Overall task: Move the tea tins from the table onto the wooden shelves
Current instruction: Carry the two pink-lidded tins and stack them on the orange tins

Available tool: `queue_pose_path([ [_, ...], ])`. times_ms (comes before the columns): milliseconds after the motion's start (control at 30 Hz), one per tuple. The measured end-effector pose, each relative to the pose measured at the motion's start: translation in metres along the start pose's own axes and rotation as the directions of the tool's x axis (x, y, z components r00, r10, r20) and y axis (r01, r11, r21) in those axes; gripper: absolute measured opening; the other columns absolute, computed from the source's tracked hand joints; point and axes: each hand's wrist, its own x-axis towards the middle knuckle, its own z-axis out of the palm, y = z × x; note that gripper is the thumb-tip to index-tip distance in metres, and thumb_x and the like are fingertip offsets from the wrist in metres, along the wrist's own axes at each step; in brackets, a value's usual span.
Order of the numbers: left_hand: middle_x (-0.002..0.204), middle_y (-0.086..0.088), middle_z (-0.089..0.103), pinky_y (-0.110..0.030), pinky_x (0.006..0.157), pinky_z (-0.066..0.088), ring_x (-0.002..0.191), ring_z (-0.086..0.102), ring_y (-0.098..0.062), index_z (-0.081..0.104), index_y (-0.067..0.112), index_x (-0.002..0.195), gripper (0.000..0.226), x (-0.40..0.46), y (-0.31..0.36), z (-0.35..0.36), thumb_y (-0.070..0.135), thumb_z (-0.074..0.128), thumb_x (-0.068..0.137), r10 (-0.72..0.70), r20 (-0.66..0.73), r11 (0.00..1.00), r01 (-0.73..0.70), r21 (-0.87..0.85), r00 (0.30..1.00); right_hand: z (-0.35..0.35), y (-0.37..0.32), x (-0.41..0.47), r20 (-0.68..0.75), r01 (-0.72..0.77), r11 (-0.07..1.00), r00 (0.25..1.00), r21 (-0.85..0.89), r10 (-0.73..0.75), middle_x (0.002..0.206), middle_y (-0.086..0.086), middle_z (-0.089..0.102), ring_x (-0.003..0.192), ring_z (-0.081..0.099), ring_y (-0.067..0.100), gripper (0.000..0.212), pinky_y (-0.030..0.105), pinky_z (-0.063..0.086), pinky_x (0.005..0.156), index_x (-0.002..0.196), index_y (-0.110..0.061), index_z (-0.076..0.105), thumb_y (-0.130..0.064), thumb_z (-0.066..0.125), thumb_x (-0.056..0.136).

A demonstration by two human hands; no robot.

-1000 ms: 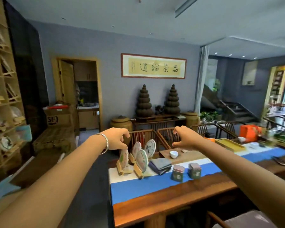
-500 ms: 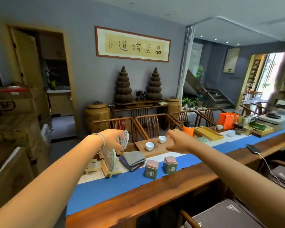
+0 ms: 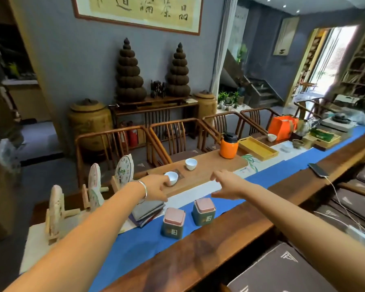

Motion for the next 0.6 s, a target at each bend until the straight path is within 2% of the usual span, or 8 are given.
queue_pose_path([
  [67, 0.118, -0.001, 0.06, -0.032, 0.09, 0.048, 0.103, 0.057, -0.02, 0.048, 0.024, 0.128, 0.057, 0.033, -0.007, 0.018, 0.038, 0.072, 0.078, -0.02, 0.059, 0.999, 0.022, -0.025, 0.998, 0.017, 0.018, 0.027, 0.063, -0.007, 1.0, 0.998, 0.02, 0.006, 0.129, 0.01, 0.049, 0.114, 0.049, 0.023, 0.057, 0.035, 0.045, 0.095, 0.129, -0.016, 0.045, -0.039, 0.07, 0.083],
  [167, 0.127, -0.005, 0.057, -0.03, 0.087, 0.046, 0.104, 0.055, -0.02, 0.047, 0.02, 0.129, 0.06, 0.074, -0.017, 0.048, 0.037, 0.073, 0.077, -0.039, 0.08, 0.998, 0.043, -0.045, 0.996, 0.044, 0.041, 0.07, 0.138, -0.005, 0.999, 0.99, 0.04, 0.0, 0.132, 0.01, 0.045, 0.115, 0.05, 0.026, 0.069, 0.035, 0.044, 0.094, 0.134, -0.015, 0.04, -0.043, 0.072, 0.08],
  [267, 0.144, -0.007, 0.042, -0.032, 0.101, 0.038, 0.124, 0.046, -0.024, 0.034, 0.018, 0.142, 0.082, 0.1, -0.027, 0.083, 0.033, 0.077, 0.075, -0.066, 0.138, 0.993, 0.079, -0.092, 0.988, 0.08, 0.06, 0.11, 0.209, 0.044, 0.997, 0.976, 0.063, -0.056, 0.134, 0.012, 0.039, 0.117, 0.048, 0.03, 0.08, 0.031, 0.041, 0.088, 0.143, -0.012, 0.029, -0.036, 0.07, 0.078],
  [333, 0.15, -0.009, 0.035, -0.032, 0.108, 0.031, 0.134, 0.037, -0.027, 0.024, 0.016, 0.148, 0.097, 0.113, -0.035, 0.104, 0.032, 0.081, 0.072, -0.077, 0.174, 0.992, 0.092, -0.083, 0.982, 0.106, 0.069, 0.132, 0.231, 0.081, 0.995, 0.968, 0.062, -0.093, 0.136, 0.014, 0.036, 0.124, 0.043, 0.033, 0.084, 0.034, 0.042, 0.094, 0.146, -0.012, 0.023, -0.036, 0.065, 0.078],
  [467, 0.152, -0.009, 0.031, -0.036, 0.112, 0.028, 0.137, 0.031, -0.029, 0.017, 0.018, 0.151, 0.111, 0.132, -0.054, 0.14, 0.036, 0.085, 0.065, -0.139, 0.192, 0.984, 0.158, -0.084, 0.971, 0.149, 0.084, 0.168, 0.32, 0.153, 0.987, 0.938, -0.04, -0.133, 0.148, 0.019, 0.023, 0.136, 0.029, 0.037, 0.109, 0.042, 0.039, 0.104, 0.15, -0.015, 0.015, -0.045, 0.077, 0.066],
  [600, 0.157, -0.006, 0.016, -0.04, 0.115, 0.026, 0.142, 0.019, -0.027, 0.007, 0.026, 0.152, 0.127, 0.14, -0.065, 0.174, 0.042, 0.087, 0.055, -0.172, 0.21, 0.982, 0.183, -0.034, 0.962, 0.177, 0.096, 0.186, 0.391, 0.235, 0.963, 0.905, -0.131, -0.167, 0.149, 0.018, 0.022, 0.134, 0.03, 0.037, 0.124, 0.045, 0.038, 0.104, 0.151, -0.019, 0.008, -0.049, 0.084, 0.057],
])
